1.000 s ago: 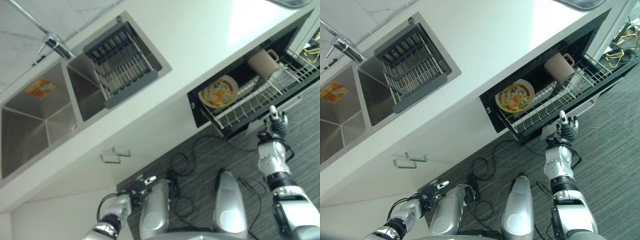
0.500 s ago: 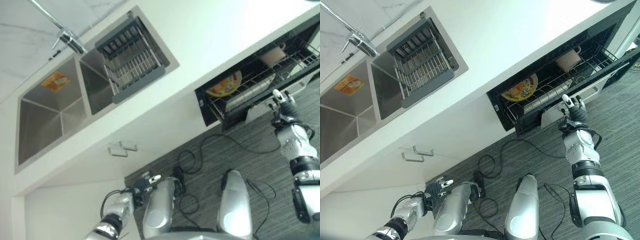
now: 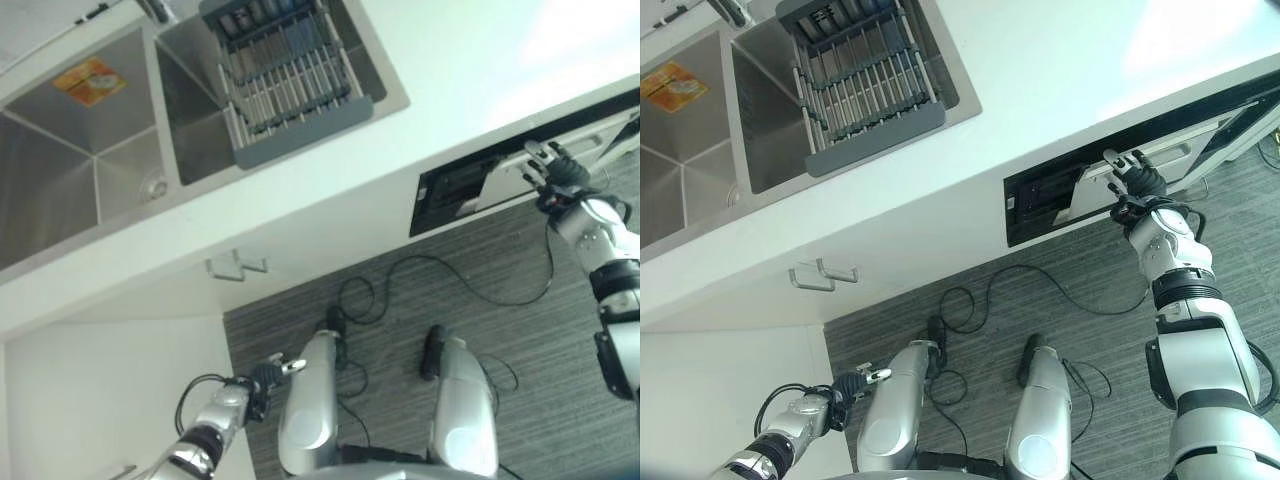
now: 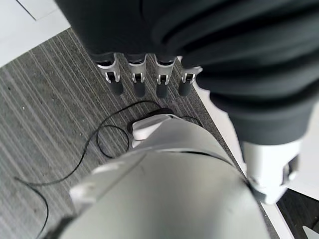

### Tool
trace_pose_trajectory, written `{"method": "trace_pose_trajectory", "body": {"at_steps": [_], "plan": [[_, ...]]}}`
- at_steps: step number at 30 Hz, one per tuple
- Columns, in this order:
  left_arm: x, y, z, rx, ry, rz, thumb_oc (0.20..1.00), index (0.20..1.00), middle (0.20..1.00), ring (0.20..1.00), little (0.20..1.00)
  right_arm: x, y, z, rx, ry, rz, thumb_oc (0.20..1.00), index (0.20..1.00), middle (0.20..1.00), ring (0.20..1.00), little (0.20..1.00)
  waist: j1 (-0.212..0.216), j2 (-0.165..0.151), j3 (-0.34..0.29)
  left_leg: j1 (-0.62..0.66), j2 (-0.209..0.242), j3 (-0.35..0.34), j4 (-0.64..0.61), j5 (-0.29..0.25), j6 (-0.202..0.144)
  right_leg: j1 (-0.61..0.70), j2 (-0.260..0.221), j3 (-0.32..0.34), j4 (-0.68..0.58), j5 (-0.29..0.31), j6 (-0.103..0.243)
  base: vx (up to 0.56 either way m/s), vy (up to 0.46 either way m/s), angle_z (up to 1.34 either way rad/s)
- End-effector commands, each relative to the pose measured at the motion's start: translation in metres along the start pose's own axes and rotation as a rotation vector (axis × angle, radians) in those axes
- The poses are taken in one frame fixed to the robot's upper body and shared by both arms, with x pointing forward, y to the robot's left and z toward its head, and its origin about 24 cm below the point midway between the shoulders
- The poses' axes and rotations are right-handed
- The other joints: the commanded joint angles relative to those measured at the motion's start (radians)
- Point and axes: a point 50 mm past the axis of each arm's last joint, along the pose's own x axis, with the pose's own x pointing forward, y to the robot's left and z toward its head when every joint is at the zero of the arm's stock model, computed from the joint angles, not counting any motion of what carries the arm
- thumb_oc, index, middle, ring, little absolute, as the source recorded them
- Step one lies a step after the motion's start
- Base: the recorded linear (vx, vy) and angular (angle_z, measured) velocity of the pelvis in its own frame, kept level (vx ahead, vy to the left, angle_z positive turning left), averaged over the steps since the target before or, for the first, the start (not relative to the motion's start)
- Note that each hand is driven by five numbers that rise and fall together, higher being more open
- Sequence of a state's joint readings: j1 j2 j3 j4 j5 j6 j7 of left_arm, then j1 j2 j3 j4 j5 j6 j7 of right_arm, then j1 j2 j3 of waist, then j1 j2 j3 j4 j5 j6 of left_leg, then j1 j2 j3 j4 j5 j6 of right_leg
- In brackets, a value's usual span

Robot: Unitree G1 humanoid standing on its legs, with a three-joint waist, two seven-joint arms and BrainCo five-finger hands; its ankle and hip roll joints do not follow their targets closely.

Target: Place the dishes in the dishwasher.

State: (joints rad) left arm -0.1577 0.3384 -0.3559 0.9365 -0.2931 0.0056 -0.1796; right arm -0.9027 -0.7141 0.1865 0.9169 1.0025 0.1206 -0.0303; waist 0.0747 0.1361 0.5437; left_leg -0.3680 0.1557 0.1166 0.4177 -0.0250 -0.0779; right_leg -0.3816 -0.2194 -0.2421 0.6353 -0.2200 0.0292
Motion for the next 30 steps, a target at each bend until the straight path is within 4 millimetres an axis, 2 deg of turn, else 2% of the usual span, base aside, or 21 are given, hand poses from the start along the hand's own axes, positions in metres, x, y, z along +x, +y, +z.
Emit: {"method": "trace_pose_trajectory", "body": {"at_steps": [1,3,8,12,17,18,19,20,21,22,26,27,28,29,30], "plan": [[-0.011,0.021,0.002,0.176,-0.041,0.079,1.000,1.000,1.000,1.000,1.000,-0.007,0.110,0.101,0.112,-0.340,0.455,1.000,1.000,1.000,1.000,1.000,0.062,-0.046,-0.024,0.055,-0.052,0.053,-0.009,-0.078,0.062,0.028,-0.027,-0.050,0.098,-0.072,0.011,0.00,-0.019,0.10],[-0.011,0.023,0.007,0.199,-0.060,0.099,1.000,1.000,1.000,1.000,1.000,-0.008,0.113,0.104,0.148,-0.349,0.479,1.000,1.000,1.000,1.000,1.000,0.073,-0.047,-0.024,0.045,-0.053,0.048,0.001,-0.083,0.064,0.027,-0.032,-0.058,0.105,-0.074,0.011,0.03,-0.007,0.10],[-0.012,0.024,0.005,0.147,-0.054,0.096,1.000,1.000,1.000,1.000,1.000,-0.011,0.126,0.108,0.142,-0.375,0.536,1.000,1.000,1.000,1.000,1.000,0.091,-0.045,-0.024,0.045,-0.059,0.040,-0.011,-0.073,0.062,0.039,-0.040,-0.070,0.085,-0.060,0.018,0.02,0.009,0.05],[-0.012,0.024,0.004,0.134,-0.047,0.095,1.000,1.000,1.000,1.000,1.000,-0.011,0.126,0.108,0.138,-0.378,0.528,1.000,1.000,1.000,1.000,1.000,0.093,-0.048,-0.024,0.048,-0.059,0.039,-0.014,-0.072,0.062,0.045,-0.041,-0.074,0.081,-0.058,0.020,0.00,-0.010,0.00],[-0.013,0.027,-0.001,0.006,-0.026,0.103,1.000,1.000,1.000,1.000,1.000,-0.008,0.116,0.103,0.164,-0.358,0.500,1.000,1.000,1.000,1.000,1.000,0.097,-0.055,-0.024,0.053,-0.058,0.032,-0.015,-0.071,0.060,0.059,-0.039,-0.078,0.071,-0.057,0.021,0.02,-0.033,0.06],[-0.013,0.028,-0.006,-0.104,-0.019,0.117,1.000,1.000,1.000,1.000,1.000,-0.005,0.108,0.089,0.228,-0.328,0.494,1.000,1.000,1.000,1.000,1.000,0.089,-0.057,-0.024,0.067,-0.058,0.030,-0.030,-0.066,0.055,0.074,-0.032,-0.073,0.048,-0.052,0.024,0.07,-0.003,0.10],[-0.013,0.027,-0.014,-0.195,-0.006,0.129,1.000,1.000,1.000,1.000,1.000,-0.003,0.086,0.047,0.232,-0.253,0.424,1.000,1.000,1.000,1.000,1.000,0.072,-0.062,-0.024,0.106,-0.051,0.039,-0.071,-0.049,0.049,0.103,-0.032,-0.068,0.004,-0.032,0.034,0.00,0.004,0.11],[-0.013,0.021,-0.020,-0.234,0.007,0.084,1.000,1.000,1.000,1.000,1.000,-0.007,0.067,0.020,0.336,-0.257,0.335,1.000,1.000,1.000,1.000,1.000,0.055,-0.062,-0.024,0.130,-0.030,0.061,-0.117,-0.008,0.053,0.118,-0.026,-0.073,-0.051,0.013,0.033,0.01,0.048,-0.07],[-0.013,0.013,-0.028,-0.265,-0.009,0.062,1.000,1.000,1.000,1.000,1.000,-0.025,0.060,-0.029,0.416,-0.241,0.339,1.000,1.000,1.000,1.000,1.000,0.007,-0.071,-0.026,0.201,-0.008,0.092,-0.193,0.021,0.037,0.175,-0.009,-0.053,-0.145,0.047,0.048,0.03,0.063,-0.10],[-0.014,0.003,-0.041,-0.382,0.023,0.051,1.000,1.000,1.000,1.000,1.000,-0.049,0.057,-0.069,0.444,-0.209,0.320,1.000,1.000,1.000,1.000,1.000,-0.028,-0.084,-0.059,0.241,0.002,0.111,-0.243,0.033,0.029,0.216,-0.001,-0.046,-0.220,0.069,0.056,0.12,0.048,-0.21],[-0.023,-0.020,-0.086,-0.601,0.239,0.023,1.000,1.000,1.000,1.000,1.000,-0.083,0.059,-0.106,0.469,-0.177,0.387,1.000,1.000,1.000,1.000,1.000,-0.066,-0.102,-0.109,0.286,0.011,0.136,-0.297,0.044,0.020,0.268,0.009,-0.045,-0.291,0.082,0.063,0.06,-0.022,-0.30],[-0.031,-0.028,-0.105,-0.632,0.311,0.021,1.000,1.000,1.000,1.000,1.000,-0.102,0.059,-0.127,0.469,-0.128,0.409,1.000,1.000,1.000,1.000,1.000,-0.093,-0.108,-0.137,0.311,0.019,0.159,-0.321,0.046,0.016,0.294,0.015,-0.042,-0.323,0.082,0.064,0.03,0.032,-0.14],[-0.037,-0.038,-0.120,-0.658,0.361,0.015,1.000,1.000,1.000,1.000,1.000,-0.113,0.049,-0.147,0.492,-0.057,0.343,1.000,1.000,1.000,1.000,1.000,-0.109,-0.108,-0.160,0.329,0.021,0.171,-0.337,0.045,0.016,0.316,0.017,-0.042,-0.342,0.078,0.063,0.05,0.085,-0.14],[-0.049,-0.047,-0.141,-0.764,0.441,0.051,1.000,1.000,1.000,1.000,1.000,-0.124,0.046,-0.171,0.452,0.033,0.331,1.000,1.000,1.000,1.000,1.000,-0.124,-0.107,-0.190,0.354,0.021,0.185,-0.351,0.046,0.013,0.346,0.014,-0.044,-0.369,0.083,0.065,0.06,0.080,-0.38],[-0.053,-0.047,-0.147,-0.808,0.450,0.056,1.000,1.000,1.000,1.000,1.000,-0.128,0.045,-0.177,0.426,0.055,0.330,1.000,1.000,1.000,1.000,1.000,-0.128,-0.106,-0.203,0.365,0.022,0.189,-0.360,0.048,0.010,0.358,0.015,-0.045,-0.380,0.085,0.067,0.09,0.062,-0.25]]}}
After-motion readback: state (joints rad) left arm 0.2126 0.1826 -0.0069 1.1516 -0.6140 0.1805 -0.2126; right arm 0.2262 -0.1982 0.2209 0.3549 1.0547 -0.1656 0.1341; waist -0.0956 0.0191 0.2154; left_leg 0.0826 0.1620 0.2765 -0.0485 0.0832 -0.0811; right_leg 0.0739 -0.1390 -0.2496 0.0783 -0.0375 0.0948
